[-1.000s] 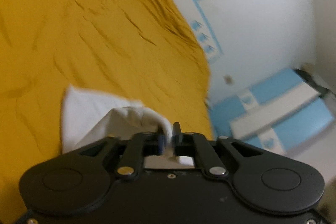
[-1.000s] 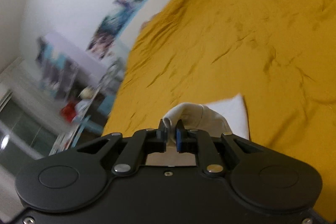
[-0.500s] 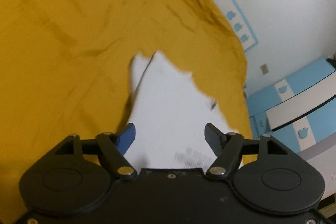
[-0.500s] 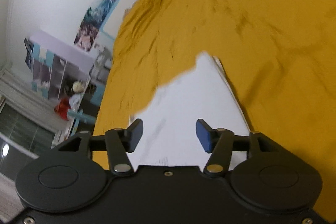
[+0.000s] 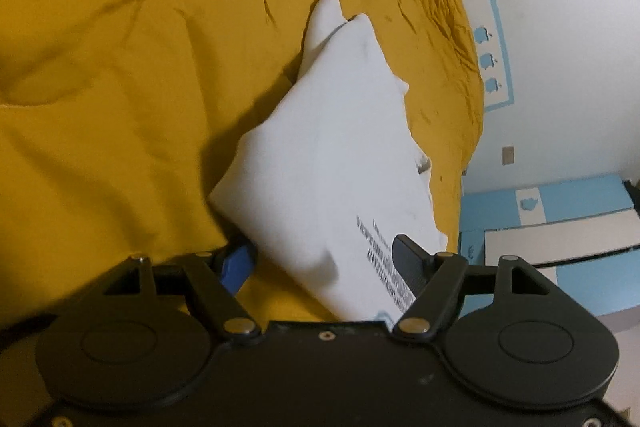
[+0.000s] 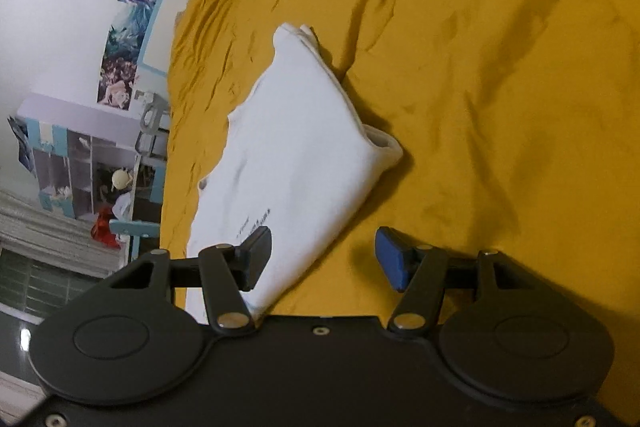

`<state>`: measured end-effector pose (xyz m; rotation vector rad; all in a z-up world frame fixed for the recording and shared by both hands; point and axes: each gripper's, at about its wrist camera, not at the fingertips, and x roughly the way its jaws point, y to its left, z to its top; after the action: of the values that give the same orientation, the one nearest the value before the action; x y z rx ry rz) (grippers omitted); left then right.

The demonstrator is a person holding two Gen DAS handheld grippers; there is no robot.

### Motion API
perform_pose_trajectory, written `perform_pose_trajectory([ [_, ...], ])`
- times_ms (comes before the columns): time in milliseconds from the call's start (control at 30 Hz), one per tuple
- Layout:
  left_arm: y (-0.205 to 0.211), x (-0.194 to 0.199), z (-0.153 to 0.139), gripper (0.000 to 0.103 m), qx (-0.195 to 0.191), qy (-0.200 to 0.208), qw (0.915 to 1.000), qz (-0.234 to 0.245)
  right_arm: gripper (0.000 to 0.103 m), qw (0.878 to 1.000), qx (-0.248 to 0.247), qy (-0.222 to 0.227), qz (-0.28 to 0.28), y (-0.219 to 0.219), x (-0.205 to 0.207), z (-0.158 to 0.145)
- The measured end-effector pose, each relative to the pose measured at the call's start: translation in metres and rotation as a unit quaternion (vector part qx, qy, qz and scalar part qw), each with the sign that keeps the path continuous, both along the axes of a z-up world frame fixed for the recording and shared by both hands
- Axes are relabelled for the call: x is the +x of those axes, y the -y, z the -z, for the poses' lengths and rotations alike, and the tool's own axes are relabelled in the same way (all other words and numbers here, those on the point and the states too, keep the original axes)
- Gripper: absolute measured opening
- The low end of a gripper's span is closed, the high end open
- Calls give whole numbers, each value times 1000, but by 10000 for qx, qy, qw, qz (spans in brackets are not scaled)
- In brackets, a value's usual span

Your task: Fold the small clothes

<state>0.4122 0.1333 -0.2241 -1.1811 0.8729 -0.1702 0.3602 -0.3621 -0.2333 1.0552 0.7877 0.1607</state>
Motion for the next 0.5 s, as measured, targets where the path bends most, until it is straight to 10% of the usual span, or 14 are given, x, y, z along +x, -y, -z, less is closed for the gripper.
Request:
perform_pose_trajectory([
  [167,10,19,6,72,1,25,10000,-76,59,9995,58,75,302,-4,27,6],
  [300,10,18,6,13,143,-25,9999,-61,20,9991,-188,-23,375,-9,39,7],
  [500,9,20,-10,8,273,240,9993,64,6,9983,-426,88,376,-12,38,-8],
])
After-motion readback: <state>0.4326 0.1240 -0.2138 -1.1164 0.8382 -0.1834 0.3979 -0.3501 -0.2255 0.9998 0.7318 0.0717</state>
